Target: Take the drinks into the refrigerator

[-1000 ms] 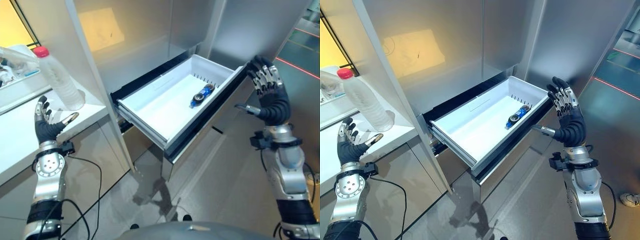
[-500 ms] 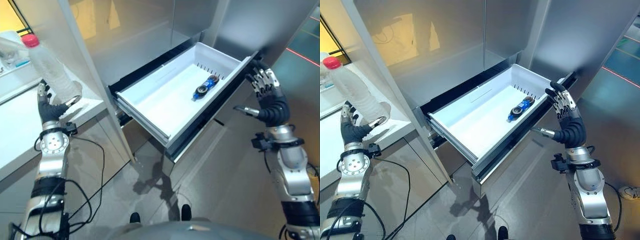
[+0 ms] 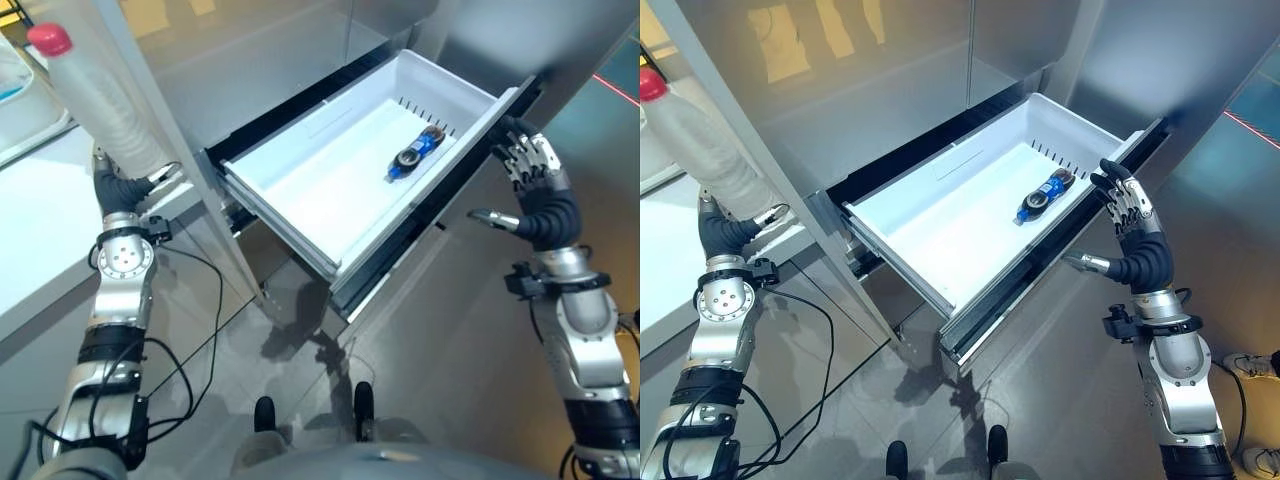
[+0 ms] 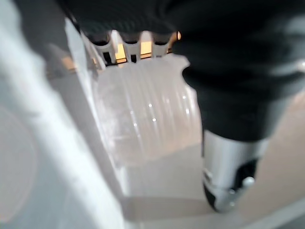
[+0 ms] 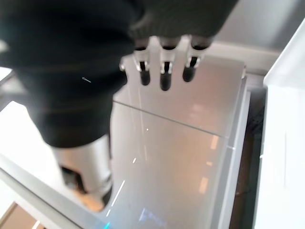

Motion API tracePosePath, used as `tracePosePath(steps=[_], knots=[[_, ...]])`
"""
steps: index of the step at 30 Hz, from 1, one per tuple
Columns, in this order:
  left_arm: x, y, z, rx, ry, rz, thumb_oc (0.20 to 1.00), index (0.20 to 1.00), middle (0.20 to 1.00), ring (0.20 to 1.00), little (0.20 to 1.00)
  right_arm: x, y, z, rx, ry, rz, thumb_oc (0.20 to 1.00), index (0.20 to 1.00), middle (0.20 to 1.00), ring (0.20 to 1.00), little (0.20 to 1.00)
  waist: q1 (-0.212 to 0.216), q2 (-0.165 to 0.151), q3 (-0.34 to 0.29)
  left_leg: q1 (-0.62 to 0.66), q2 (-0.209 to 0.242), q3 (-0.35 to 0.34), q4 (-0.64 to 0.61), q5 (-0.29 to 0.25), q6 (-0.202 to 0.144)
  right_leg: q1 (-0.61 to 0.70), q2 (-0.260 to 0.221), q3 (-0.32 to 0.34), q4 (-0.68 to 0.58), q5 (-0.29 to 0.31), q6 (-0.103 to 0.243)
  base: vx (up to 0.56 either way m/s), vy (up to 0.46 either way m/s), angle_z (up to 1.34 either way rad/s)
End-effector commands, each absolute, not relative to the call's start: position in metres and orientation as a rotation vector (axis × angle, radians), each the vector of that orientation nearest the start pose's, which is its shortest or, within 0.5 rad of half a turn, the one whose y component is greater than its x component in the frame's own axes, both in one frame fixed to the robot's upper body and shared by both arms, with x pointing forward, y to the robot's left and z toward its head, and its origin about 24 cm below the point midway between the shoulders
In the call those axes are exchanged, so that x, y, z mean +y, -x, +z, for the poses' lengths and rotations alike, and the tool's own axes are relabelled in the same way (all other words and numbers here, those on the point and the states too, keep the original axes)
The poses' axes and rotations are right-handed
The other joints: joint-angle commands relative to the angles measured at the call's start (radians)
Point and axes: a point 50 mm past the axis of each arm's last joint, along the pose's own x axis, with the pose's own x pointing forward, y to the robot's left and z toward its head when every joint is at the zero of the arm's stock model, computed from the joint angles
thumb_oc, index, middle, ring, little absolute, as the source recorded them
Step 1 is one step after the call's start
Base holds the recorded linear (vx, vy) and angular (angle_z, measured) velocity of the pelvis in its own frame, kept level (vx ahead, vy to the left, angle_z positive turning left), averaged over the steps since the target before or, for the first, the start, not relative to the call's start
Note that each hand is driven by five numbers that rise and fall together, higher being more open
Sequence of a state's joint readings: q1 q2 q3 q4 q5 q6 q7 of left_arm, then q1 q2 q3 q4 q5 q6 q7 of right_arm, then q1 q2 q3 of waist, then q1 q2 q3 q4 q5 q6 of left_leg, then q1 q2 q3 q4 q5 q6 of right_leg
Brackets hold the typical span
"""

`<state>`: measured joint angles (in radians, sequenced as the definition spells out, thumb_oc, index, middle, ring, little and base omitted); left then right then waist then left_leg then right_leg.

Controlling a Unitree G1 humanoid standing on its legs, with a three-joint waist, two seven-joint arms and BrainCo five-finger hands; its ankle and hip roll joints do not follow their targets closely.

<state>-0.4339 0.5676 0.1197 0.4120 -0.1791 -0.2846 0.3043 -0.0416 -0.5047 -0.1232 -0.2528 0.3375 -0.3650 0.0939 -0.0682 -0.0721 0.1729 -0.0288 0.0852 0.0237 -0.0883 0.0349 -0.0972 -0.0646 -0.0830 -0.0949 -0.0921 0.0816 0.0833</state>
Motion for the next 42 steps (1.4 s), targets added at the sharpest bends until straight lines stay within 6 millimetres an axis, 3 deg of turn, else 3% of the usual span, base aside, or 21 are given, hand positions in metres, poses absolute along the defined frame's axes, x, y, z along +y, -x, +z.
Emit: tracePosePath(steps=[1, 7, 8, 9, 10, 11, 20, 28, 32, 37, 39, 42], knots=[[0.281, -0.329, 0.19, -0.55, -0.272, 0.407, 1.0, 1.0, 1.0, 1.0, 1.0, -0.232, -0.232, 0.207, -0.854, 0.228, 0.084, 1.0, 1.0, 1.0, 1.0, 1.0, -0.04, -0.025, 0.022, 0.042, -0.06, -0.024, 0.084, -0.135, 0.091, 0.023, 0.078, -0.036, 0.131, -0.171, -0.035, 0.02, -0.04, 0.03], [0.281, -0.328, 0.187, -0.534, -0.29, 0.395, 1.0, 1.0, 1.0, 1.0, 1.0, -0.234, -0.23, 0.205, -0.847, 0.232, 0.08, 1.0, 1.0, 1.0, 1.0, 1.0, -0.046, -0.033, 0.017, 0.055, -0.052, -0.025, 0.08, -0.141, 0.09, 0.022, 0.087, -0.032, 0.143, -0.182, -0.04, 0.01, -0.013, 0.0], [0.281, -0.328, 0.186, -0.532, -0.291, 0.392, 0.931, 0.931, 0.931, 0.931, 0.931, -0.234, -0.23, 0.204, -0.844, 0.234, 0.081, 1.0, 1.0, 1.0, 1.0, 1.0, -0.046, -0.034, 0.015, 0.061, -0.052, -0.024, 0.079, -0.143, 0.089, 0.028, 0.088, -0.029, 0.138, -0.181, -0.04, 0.0, 0.0, 0.0], [0.281, -0.328, 0.186, -0.532, -0.291, 0.392, 0.931, 0.931, 0.931, 0.931, 0.931, -0.234, -0.23, 0.204, -0.844, 0.234, 0.081, 1.0, 1.0, 1.0, 1.0, 1.0, -0.046, -0.034, 0.016, 0.061, -0.052, -0.024, 0.079, -0.143, 0.089, 0.029, 0.088, -0.028, 0.138, -0.181, -0.04, 0.04, -0.008, -0.01], [0.278, -0.33, 0.186, -0.529, -0.28, 0.365, 0.304, 0.304, 0.304, 0.304, 0.304, -0.235, -0.229, 0.203, -0.84, 0.234, 0.087, 1.0, 1.0, 1.0, 1.0, 1.0, -0.05, -0.035, 0.01, 0.073, -0.052, -0.022, 0.073, -0.144, 0.088, 0.041, 0.09, -0.025, 0.126, -0.18, -0.04, 0.03, -0.004, 0.0], [0.278, -0.33, 0.186, -0.529, -0.28, 0.365, 0.2, 0.2, 0.2, 0.2, 0.2, -0.235, -0.229, 0.203, -0.84, 0.234, 0.086, 1.0, 1.0, 1.0, 1.0, 1.0, -0.049, -0.035, 0.011, 0.074, -0.052, -0.022, 0.073, -0.144, 0.088, 0.042, 0.09, -0.025, 0.125, -0.179, -0.04, 0.05, -0.011, -0.01], [0.236, -0.342, 0.192, -0.561, -0.182, 0.169, 0.2, 0.2, 0.2, 0.2, 0.2, -0.238, -0.226, 0.202, -0.838, 0.229, 0.068, 1.0, 1.0, 1.0, 1.0, 1.0, -0.062, -0.024, -0.005, 0.122, -0.053, -0.02, 0.051, -0.146, 0.079, 0.107, 0.086, -0.039, 0.084, -0.178, -0.04, 0.01, -0.003, 0.0], [0.226, -0.34, 0.196, -0.588, -0.133, 0.091, 0.2, 0.2, 0.2, 0.2, 0.2, -0.237, -0.228, 0.201, -0.834, 0.217, 0.065, 1.0, 1.0, 1.0, 1.0, 1.0, -0.062, -0.007, -0.015, 0.147, -0.058, -0.021, 0.038, -0.148, 0.077, 0.134, 0.08, -0.046, 0.079, -0.179, -0.039, 0.0, -0.002, 0.06], [0.22, -0.331, 0.202, -0.635, -0.117, 0.026, 0.2, 0.2, 0.2, 0.2, 0.2, -0.236, -0.228, 0.2, -0.825, 0.219, 0.071, 1.0, 1.0, 1.0, 1.0, 1.0, -0.057, -0.001, -0.02, 0.153, -0.06, -0.023, 0.037, -0.149, 0.078, 0.143, 0.079, -0.048, 0.077, -0.179, -0.039, 0.0, -0.001, 0.02], [0.218, -0.288, 0.215, -0.743, -0.197, -0.206, 0.2, 0.2, 0.2, 0.2, 0.2, -0.245, -0.235, 0.185, -0.701, 0.083, 0.198, 1.0, 1.0, 1.0, 1.0, 1.0, -0.03, 0.001, -0.031, 0.158, -0.065, -0.033, 0.035, -0.142, 0.075, 0.164, 0.072, -0.059, 0.064, -0.172, -0.04, -0.04, 0.002, 0.02], [0.219, -0.287, 0.215, -0.741, -0.196, -0.206, 0.2, 0.2, 0.2, 0.2, 0.2, -0.245, -0.235, 0.185, -0.7, 0.081, 0.202, 1.0, 1.0, 1.0, 1.0, 1.0, -0.032, 0.001, -0.033, 0.159, -0.065, -0.033, 0.035, -0.142, 0.074, 0.166, 0.072, -0.059, 0.063, -0.172, -0.04, -0.03, -0.002, 0.05], [0.208, -0.265, 0.223, -0.751, -0.185, -0.46, 0.2, 0.2, 0.2, 0.2, 0.2, -0.255, -0.247, 0.171, -0.515, 0.055, 0.335, 1.0, 1.0, 1.0, 1.0, 1.0, -0.016, -0.006, -0.041, 0.156, -0.067, -0.037, 0.034, -0.132, 0.07, 0.173, 0.067, -0.069, 0.056, -0.161, -0.04, -0.08, -0.005, 0.01]])
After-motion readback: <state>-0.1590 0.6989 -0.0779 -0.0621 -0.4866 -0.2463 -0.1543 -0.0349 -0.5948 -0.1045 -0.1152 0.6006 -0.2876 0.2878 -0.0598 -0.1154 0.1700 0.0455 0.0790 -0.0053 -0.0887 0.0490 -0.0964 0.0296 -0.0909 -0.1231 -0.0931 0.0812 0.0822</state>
